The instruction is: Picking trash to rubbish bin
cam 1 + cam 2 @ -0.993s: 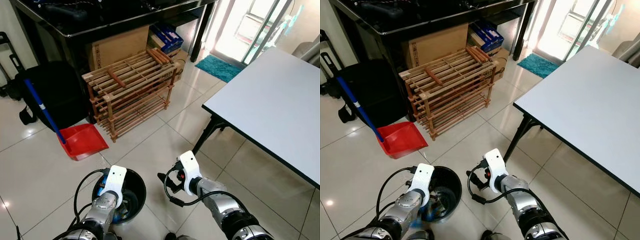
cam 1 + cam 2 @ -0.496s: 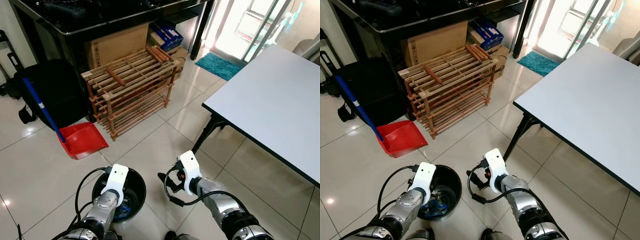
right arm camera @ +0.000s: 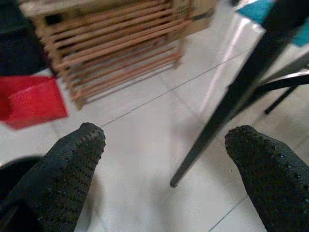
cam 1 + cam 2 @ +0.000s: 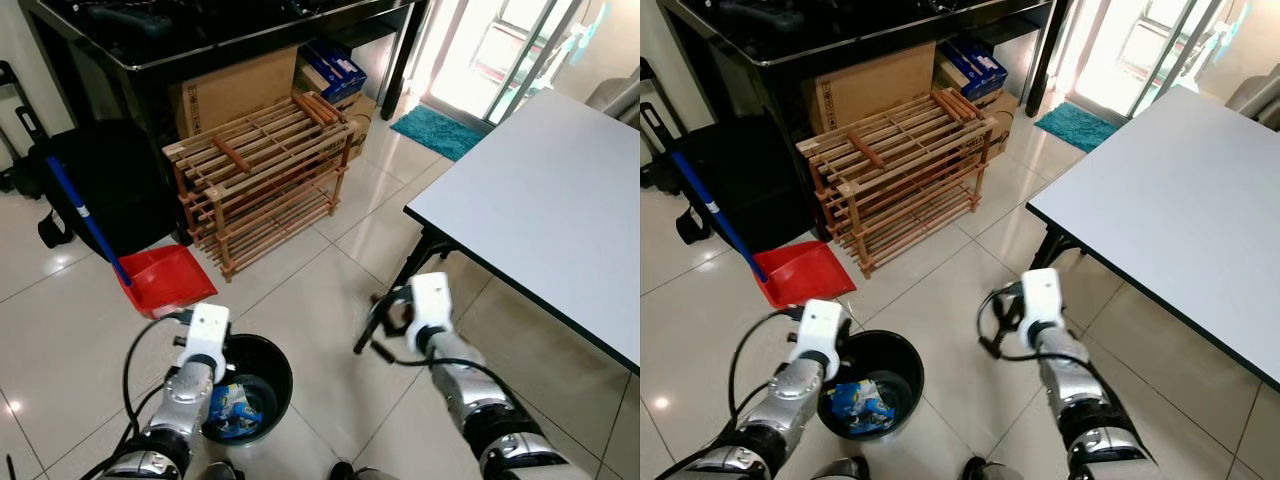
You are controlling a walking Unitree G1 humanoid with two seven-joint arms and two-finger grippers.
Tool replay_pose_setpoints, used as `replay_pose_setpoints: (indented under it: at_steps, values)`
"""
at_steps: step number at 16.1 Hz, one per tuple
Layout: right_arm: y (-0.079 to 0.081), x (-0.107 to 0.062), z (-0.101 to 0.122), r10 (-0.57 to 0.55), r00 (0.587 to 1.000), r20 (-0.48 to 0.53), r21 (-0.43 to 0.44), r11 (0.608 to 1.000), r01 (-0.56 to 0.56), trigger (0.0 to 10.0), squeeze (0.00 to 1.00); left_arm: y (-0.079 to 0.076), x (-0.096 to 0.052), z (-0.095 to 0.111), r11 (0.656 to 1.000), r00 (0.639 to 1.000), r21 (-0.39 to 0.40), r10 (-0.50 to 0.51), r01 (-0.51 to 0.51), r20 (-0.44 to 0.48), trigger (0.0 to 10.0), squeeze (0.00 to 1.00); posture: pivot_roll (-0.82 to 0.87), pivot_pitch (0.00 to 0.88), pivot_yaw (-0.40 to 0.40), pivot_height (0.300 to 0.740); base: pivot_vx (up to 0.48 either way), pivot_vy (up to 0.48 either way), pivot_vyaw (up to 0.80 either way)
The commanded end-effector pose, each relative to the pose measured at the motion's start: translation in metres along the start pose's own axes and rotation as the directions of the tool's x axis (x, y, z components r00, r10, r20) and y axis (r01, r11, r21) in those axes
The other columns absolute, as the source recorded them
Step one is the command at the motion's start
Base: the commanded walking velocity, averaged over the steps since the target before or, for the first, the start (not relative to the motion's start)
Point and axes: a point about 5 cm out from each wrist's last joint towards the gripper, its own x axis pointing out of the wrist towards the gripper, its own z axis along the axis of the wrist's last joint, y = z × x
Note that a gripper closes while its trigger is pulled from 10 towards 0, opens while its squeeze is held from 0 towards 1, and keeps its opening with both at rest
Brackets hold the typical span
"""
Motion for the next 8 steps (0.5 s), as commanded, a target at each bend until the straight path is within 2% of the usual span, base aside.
replay_pose_setpoints:
  at_steps: [1, 4, 8]
  values:
    - [-0.012, -0.002, 0.002, -0.057, 0.998, 0.03, 0.015, 0.998, 0.056, 10.0, 0.0, 0.004, 0.002, 0.01, 0.999, 0.998, -0.017, 0.038, -0.037, 0.051, 10.0, 0.0, 0.01, 0.096, -0.11, 0.74, 0.0, 0.0, 0.0]
    - [-0.016, -0.005, 0.002, -0.076, 0.995, 0.063, 0.03, 0.997, 0.074, 10.0, 0.0, 0.013, 0.001, 0.015, 0.996, 0.992, -0.039, 0.088, -0.084, 0.095, 10.0, 0.0, 0.01, 0.086, -0.111, 0.74, 0.0, 0.0, 0.0]
    - [-0.022, -0.011, -0.009, -0.125, 0.991, 0.051, 0.047, 0.991, 0.123, 10.0, 0.0, 0.019, -0.001, 0.017, 0.987, 0.981, -0.091, 0.143, -0.132, 0.131, 10.0, 0.0, 0.02, 0.067, -0.107, 0.74, 0.0, 0.0, 0.0]
